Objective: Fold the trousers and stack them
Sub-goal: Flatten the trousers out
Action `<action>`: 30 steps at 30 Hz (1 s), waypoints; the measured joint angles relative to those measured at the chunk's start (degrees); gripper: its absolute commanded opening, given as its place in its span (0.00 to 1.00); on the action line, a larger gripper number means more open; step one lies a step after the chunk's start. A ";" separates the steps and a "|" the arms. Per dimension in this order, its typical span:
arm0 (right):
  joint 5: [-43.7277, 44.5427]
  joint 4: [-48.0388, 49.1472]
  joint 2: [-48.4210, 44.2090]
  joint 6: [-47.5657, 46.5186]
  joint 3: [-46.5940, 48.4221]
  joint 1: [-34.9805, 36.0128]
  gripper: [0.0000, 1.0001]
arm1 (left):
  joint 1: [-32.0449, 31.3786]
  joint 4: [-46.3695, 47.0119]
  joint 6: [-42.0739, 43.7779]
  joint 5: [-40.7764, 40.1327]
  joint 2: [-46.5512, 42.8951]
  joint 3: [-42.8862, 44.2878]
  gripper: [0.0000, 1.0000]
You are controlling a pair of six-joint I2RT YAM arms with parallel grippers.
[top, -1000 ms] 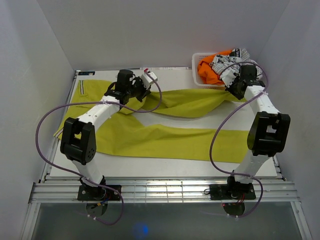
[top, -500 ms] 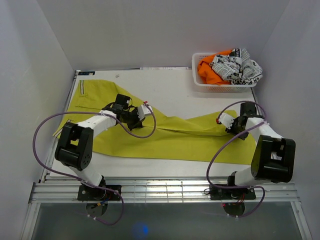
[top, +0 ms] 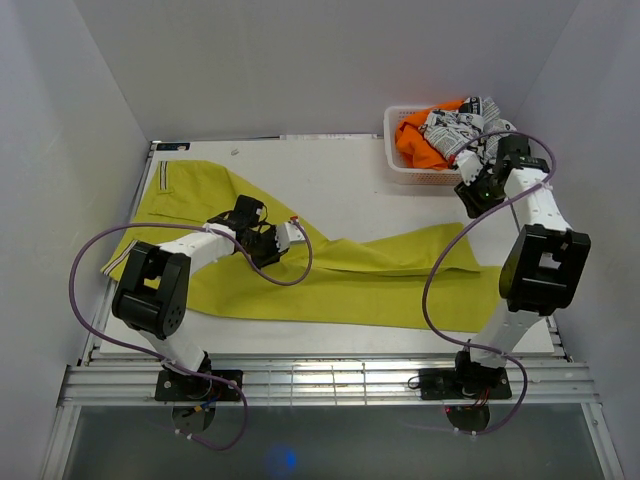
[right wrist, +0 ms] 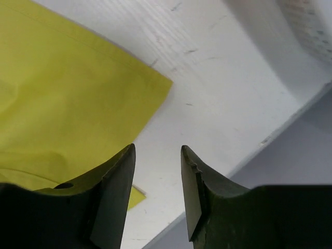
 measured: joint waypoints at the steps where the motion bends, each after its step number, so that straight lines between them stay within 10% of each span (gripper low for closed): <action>1: 0.09 0.22 0.68 0.35 -0.59 0.63 0.48 | 0.00 -0.02 0.02 -0.02 0.00 0.00 0.06; 10: 4.22 6.93 2.67 -0.61 -12.96 8.92 0.68 | 0.00 -0.13 -0.17 -0.24 -0.02 0.00 0.21; 13: 6.58 11.61 4.20 -0.66 -15.69 9.60 0.56 | 0.00 -0.48 -0.57 -0.44 -0.02 0.00 0.32; 17: 10.51 17.05 5.07 -0.59 -17.94 10.64 0.08 | -0.02 -1.09 -1.53 -0.98 -0.24 0.00 0.44; 30: 16.94 23.15 4.48 4.55 -16.90 -0.90 0.08 | 9.18 -4.81 -13.11 -0.22 -9.14 3.02 0.59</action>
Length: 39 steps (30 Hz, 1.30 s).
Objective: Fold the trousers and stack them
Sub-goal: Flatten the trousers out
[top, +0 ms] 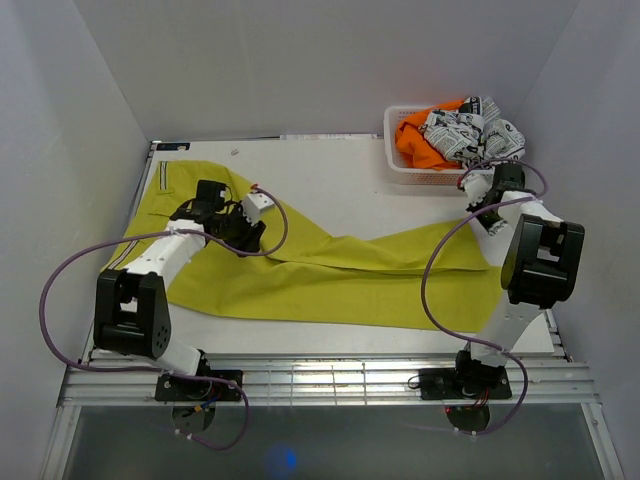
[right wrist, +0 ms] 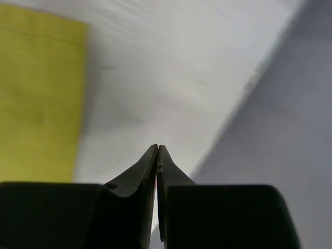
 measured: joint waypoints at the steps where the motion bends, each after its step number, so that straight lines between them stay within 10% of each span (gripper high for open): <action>1: 0.70 0.15 0.02 0.85 1.25 -1.51 0.08 | 1.33 -0.09 -0.55 -0.02 -0.09 -0.07 0.59; 8: 3.54 4.00 0.55 6.40 4.90 -4.59 0.12 | 5.99 -2.45 -3.72 -0.15 4.94 -2.14 0.59; 12: -4.37 -2.49 1.20 5.42 6.88 -4.00 0.76 | 7.50 -3.76 -4.15 1.31 6.49 -2.27 0.62; 13: -6.58 -4.63 1.20 4.83 7.58 -3.61 0.99 | 7.72 -4.04 -4.11 1.99 6.47 -2.25 0.80; 28: -16.90 -8.74 4.94 -1.84 8.55 8.09 1.00 | 7.74 -6.75 -3.39 6.21 6.47 -1.88 0.88; 32: -16.24 -6.69 5.73 -3.28 6.62 10.54 0.76 | 7.78 -6.78 -3.54 6.12 6.47 -1.90 0.88; 36: -16.22 -6.25 5.75 -4.72 5.86 10.86 0.08 | 8.11 -6.80 -3.98 6.10 6.45 -1.90 0.88; 39: -14.99 -6.10 5.79 -5.68 5.68 10.73 0.08 | 8.24 -6.88 -4.20 6.05 6.45 -1.90 0.88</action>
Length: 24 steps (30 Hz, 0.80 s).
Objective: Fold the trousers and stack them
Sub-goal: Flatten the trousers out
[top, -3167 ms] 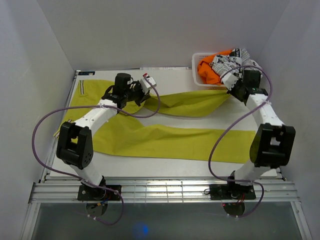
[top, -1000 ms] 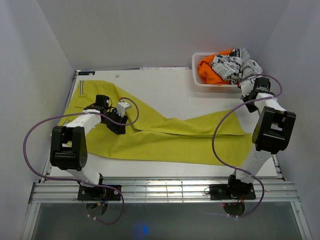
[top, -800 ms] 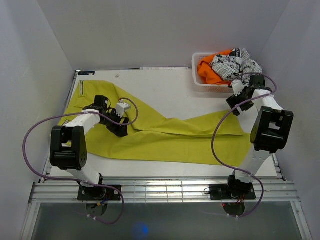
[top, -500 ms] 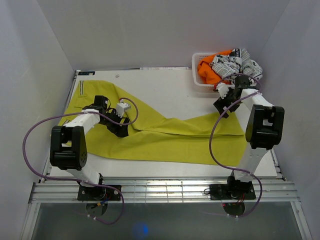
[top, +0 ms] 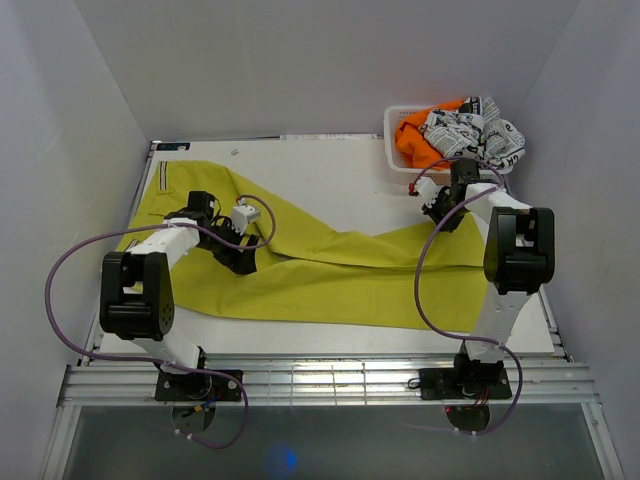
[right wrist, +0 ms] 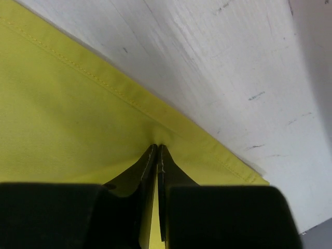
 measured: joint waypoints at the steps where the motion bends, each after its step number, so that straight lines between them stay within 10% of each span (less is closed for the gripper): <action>1: 0.48 0.13 0.00 -0.33 0.00 -0.24 0.08 | 0.09 0.02 -0.09 -0.07 0.00 0.00 0.89; 13: 13.81 10.62 0.66 6.73 2.08 -10.03 0.08 | 4.57 1.55 -2.29 -0.98 2.95 0.11 0.89; 20: 18.88 12.07 0.35 12.17 3.89 -10.34 0.74 | 5.18 0.42 -3.87 -1.03 3.13 1.53 0.91; 24: 14.16 3.32 -3.67 11.39 5.64 -10.34 0.73 | 5.95 -1.70 -5.66 -0.85 2.99 4.96 0.98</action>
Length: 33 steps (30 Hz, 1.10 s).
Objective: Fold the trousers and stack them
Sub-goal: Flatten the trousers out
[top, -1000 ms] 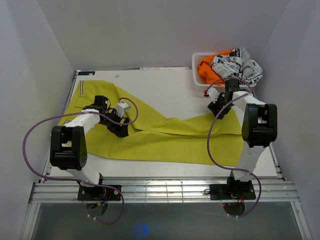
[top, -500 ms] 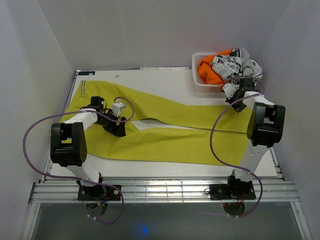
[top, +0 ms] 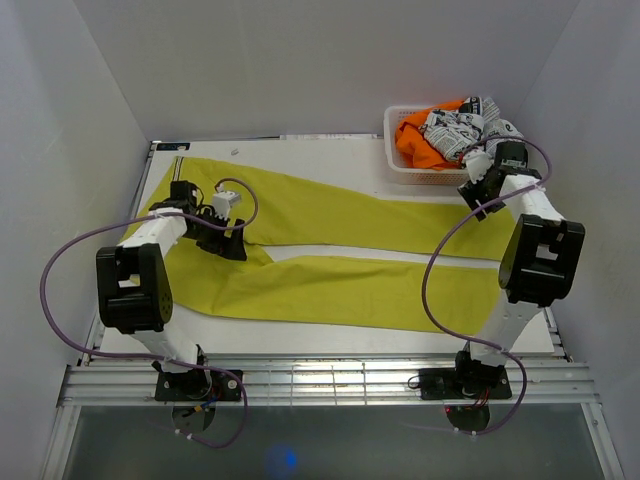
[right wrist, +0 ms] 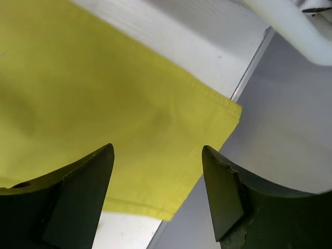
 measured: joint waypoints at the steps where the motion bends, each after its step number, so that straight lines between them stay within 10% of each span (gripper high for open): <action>1: -1.84 -3.17 -1.81 -0.50 0.37 0.00 0.71 | 0.42 -0.79 -0.66 0.09 -0.07 1.25 0.98; 9: -11.17 -22.91 -14.97 -6.12 -7.39 4.28 0.60 | 6.36 -2.51 -3.19 -2.21 -0.50 8.85 0.98; 19: -4.00 -20.65 -15.06 -5.25 -29.00 15.67 0.55 | 13.55 0.59 -0.28 -12.57 10.40 11.56 0.96; 33: 13.84 -18.32 -9.99 -13.05 -27.34 -0.39 0.58 | 16.24 3.78 7.67 -13.09 0.07 -4.26 0.84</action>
